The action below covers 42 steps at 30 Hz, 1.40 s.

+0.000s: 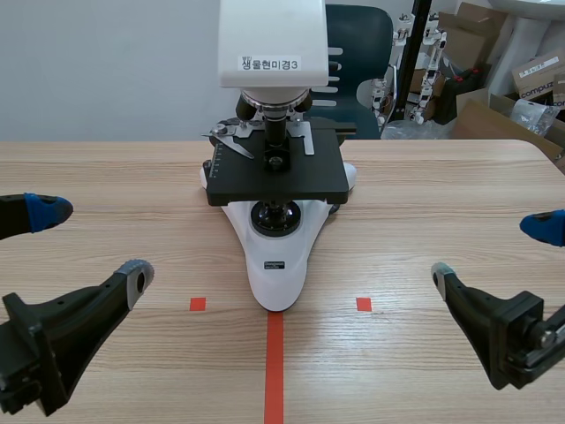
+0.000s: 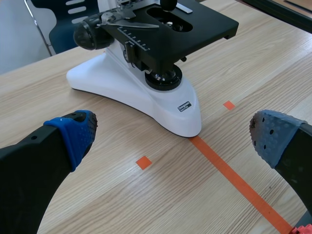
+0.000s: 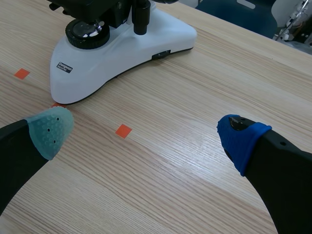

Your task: Point at the objective lens

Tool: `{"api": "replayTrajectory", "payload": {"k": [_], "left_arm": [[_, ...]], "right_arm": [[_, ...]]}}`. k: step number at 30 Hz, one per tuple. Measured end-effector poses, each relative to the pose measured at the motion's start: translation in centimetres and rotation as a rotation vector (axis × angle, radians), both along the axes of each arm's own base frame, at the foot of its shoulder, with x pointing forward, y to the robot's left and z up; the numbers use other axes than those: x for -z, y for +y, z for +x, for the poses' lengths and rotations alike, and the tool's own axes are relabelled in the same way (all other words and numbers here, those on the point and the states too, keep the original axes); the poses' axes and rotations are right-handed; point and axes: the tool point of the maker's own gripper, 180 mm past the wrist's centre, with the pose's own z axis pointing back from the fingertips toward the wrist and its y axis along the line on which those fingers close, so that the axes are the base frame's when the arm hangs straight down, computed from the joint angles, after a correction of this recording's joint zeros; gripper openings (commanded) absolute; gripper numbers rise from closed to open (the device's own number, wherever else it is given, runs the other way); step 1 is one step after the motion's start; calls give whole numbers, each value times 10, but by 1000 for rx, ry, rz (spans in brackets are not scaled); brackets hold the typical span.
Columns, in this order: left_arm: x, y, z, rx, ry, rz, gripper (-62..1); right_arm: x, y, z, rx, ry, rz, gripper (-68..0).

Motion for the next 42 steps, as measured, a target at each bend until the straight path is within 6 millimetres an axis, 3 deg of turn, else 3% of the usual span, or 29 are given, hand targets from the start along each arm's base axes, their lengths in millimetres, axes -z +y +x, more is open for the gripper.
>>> {"api": "replayTrajectory", "payload": {"k": [35, 36, 39, 42], "left_arm": [[3, 0, -1, 2, 14, 9, 14], [2, 0, -1, 2, 10, 6, -14], [-8, -1, 1, 2, -35, -25, -253], [-12, -3, 0, 22, -77, -13, -323]], "right_arm": [[0, 0, 0, 0, 1, 0, 4], [0, 0, 0, 0, 1, 0, 4], [0, 0, 0, 0, 1, 0, 4], [0, 0, 0, 0, 1, 0, 4]]}}
